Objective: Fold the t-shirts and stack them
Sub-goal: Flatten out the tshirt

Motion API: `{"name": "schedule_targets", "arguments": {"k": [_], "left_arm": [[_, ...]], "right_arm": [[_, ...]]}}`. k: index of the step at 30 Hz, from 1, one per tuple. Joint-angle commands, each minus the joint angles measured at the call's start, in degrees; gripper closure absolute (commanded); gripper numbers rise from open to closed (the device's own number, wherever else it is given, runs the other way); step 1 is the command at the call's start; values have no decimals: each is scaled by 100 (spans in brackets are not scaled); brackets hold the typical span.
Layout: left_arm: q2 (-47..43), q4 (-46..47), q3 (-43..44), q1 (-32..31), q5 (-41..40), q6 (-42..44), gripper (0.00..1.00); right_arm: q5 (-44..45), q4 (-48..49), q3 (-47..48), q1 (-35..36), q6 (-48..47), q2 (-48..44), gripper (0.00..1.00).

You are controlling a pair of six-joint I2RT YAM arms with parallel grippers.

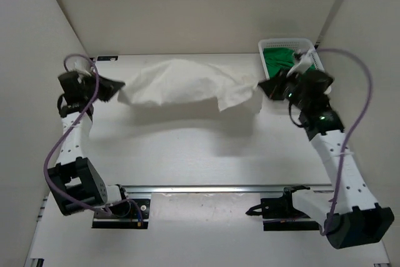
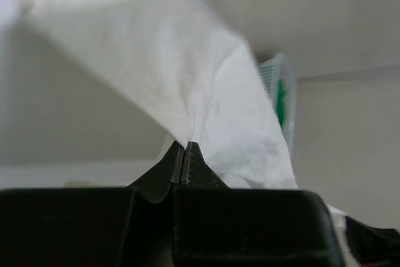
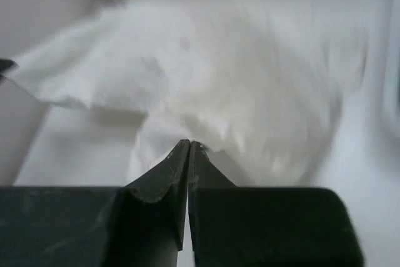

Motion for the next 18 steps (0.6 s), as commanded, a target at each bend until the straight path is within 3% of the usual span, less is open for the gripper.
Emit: {"name": "schedule_targets", "arguments": {"k": [1,3,6,8,14,18], "left_arm": [[-83,-560,-1202,-29,-323,807,99],[101,-753,-1755,49,-920,1281,97],[628,-1104,-1837,155,-1239,1721,95],[945,-1227,-1740,173,-1317,1880,90],[1096,-1650,-784,-195,-1888,2022,90],[1184,-1922,-492,-214,-2213,2021,72]], "right_arm": [[230,151,-2117,185,743,-363,100],[215,168,-3320,195,971,-749,100],[-111,300,-4412,71,1218,-1049,100],[-103,168,-4624,27,1209,-1146,100],[3,167,-4907,-70,1174,-1673,100],[91,211,-5012,-69,1201,-1762,100]]}}
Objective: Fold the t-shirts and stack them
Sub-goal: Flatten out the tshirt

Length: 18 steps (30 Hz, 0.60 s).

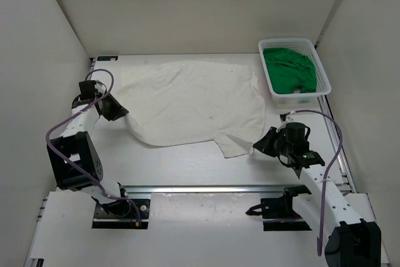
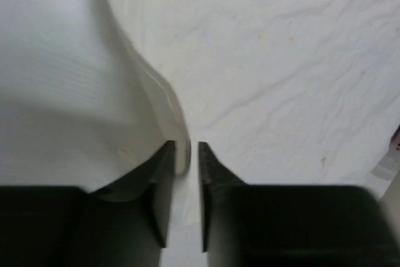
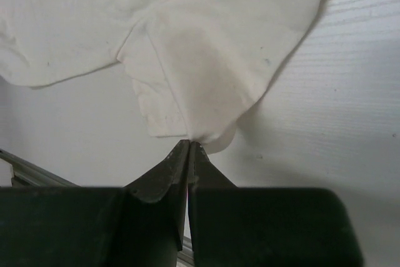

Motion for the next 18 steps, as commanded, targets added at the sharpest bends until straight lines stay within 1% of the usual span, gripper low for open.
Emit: {"name": "schedule_targets", "arguments": {"k": [1,2,3,4,5,6,7,8,9,10,11,12,13,14,17,18], "left_arm": [[-86,-222,219,83,-450,161,64],[-182,-222,62,249,-442,196,57],[-314,-196,-1,355,-520,214,39],[-498,-239,-149,470,-617,258,25],[-586,-248,-325,453,-739,241,19],[-831,-162,-553,462,-749,258,8],[-1138,-143,-703,444,-836,162,2],[-1272,-100,-905,357,-898,92,1],[-1569,-29,-1185,296,-907,13,2],[-1876,32,-1405,260,-916,-49,6],[-2193,224,-1764,321,-908,-223,31],[-2326,348,-2142,373,-829,-399,43],[-2458,523,-2390,461,-802,-488,51],[-2459,673,-2462,427,-750,-524,51],[-1759,701,-2427,208,-863,-594,52],[-1669,875,-2471,198,-916,-690,52]], "right_arm": [[10,299,-151,-19,83,-122,100],[1,282,-222,-19,92,-140,100],[27,351,-283,42,162,-184,100],[132,387,-397,86,206,-349,100],[115,404,-450,104,215,-499,100],[150,378,-460,130,276,-509,100],[124,317,-495,104,251,-614,100],[89,325,-495,87,225,-693,100],[45,325,-486,121,224,-764,100],[54,325,-504,174,276,-738,100],[141,360,-521,261,260,-825,100],[142,335,-574,332,277,-852,100],[116,439,-591,385,303,-878,100],[98,535,-644,403,295,-870,100],[45,572,-671,499,277,-852,100],[45,545,-653,534,260,-835,100]]}}
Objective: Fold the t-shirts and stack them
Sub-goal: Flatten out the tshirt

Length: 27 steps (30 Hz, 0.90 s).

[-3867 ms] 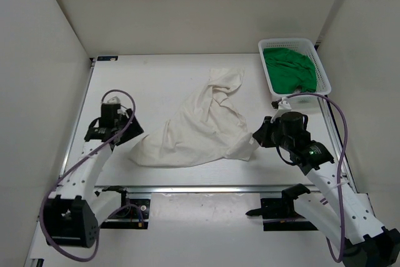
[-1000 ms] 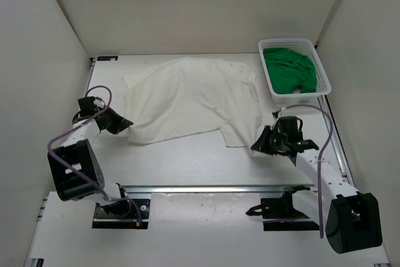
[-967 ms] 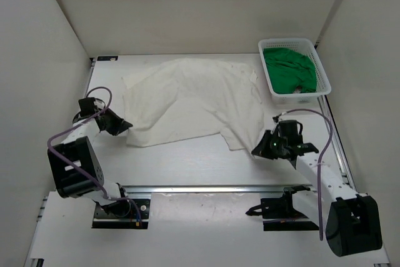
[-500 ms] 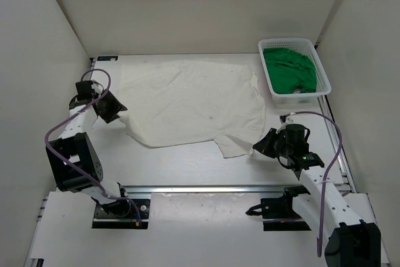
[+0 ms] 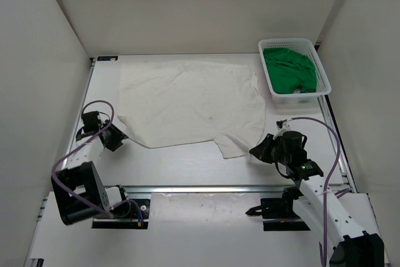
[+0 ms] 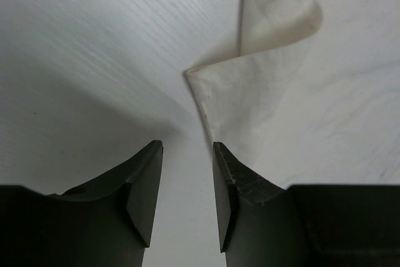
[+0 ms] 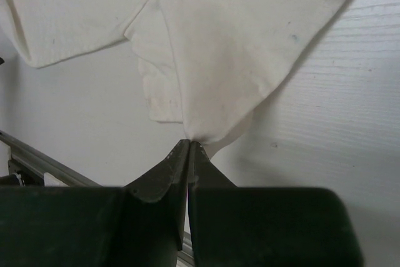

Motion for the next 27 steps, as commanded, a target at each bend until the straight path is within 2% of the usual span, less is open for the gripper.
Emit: {"name": "schedule_targets", "arguments": {"k": [1,5,14,17,20,23,27], "left_arm": [[449,555,-137,-101,-106,-378,51],[774,916,-190,-75,-114,-563,46],[1372,1109,188,-435,-466,-652,55],[1504,1206,214,-453,-466,-669,61],[1575,1338,144,-435,-500,-643,77],[1619,1294,205,-357,-588,-555,98],[1452,1180,319,-426,-597,-459,100]], "right_arm": [[-1,289,-59,87,52,-50,100],[-62,342,-76,78,51,-76,100],[-62,386,-59,122,78,-41,99],[-36,386,-15,122,79,20,100],[35,412,-6,227,113,11,100],[96,360,38,201,122,55,100],[166,211,99,183,139,-58,100]]}}
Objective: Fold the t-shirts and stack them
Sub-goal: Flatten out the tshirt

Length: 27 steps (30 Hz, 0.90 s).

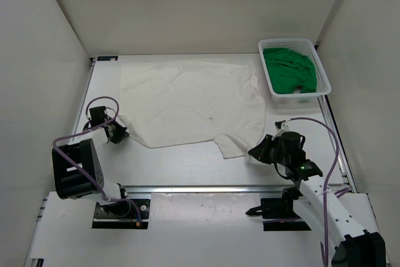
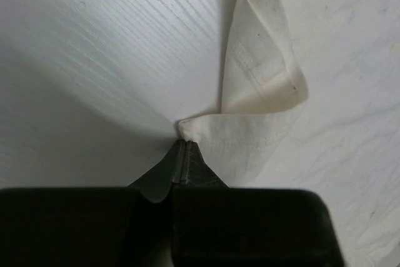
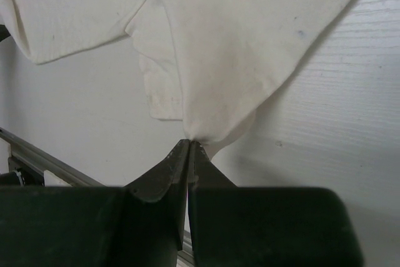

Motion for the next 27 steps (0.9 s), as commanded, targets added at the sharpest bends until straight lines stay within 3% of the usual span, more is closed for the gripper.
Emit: {"name": "schedule_targets", "arguments": {"k": [1,9,12,17,22,27], "left_arm": [[-202,-267,186,-33,-187,215,100],[-1819,-1584,458,388,551,1198,100],[-2391,-1884,748,22,509,1235,100],[-2646,-2324,2221,-428,973,788,100],[-2568,-2395,4052,-385,1508,225,100],[-2410,-2430,5440,-50,1941,-216,100]], "right_arm": [[140,-90,283,22,7,-102,100],[807,-1805,1573,355,-99,-1121,100],[1317,-2411,2529,557,-353,-1071,100],[2396,-2781,4491,874,-898,-79,100],[3557,-3342,7658,1085,-1802,1273,100],[3226,-3853,10695,1313,-2288,3119,100]]}}
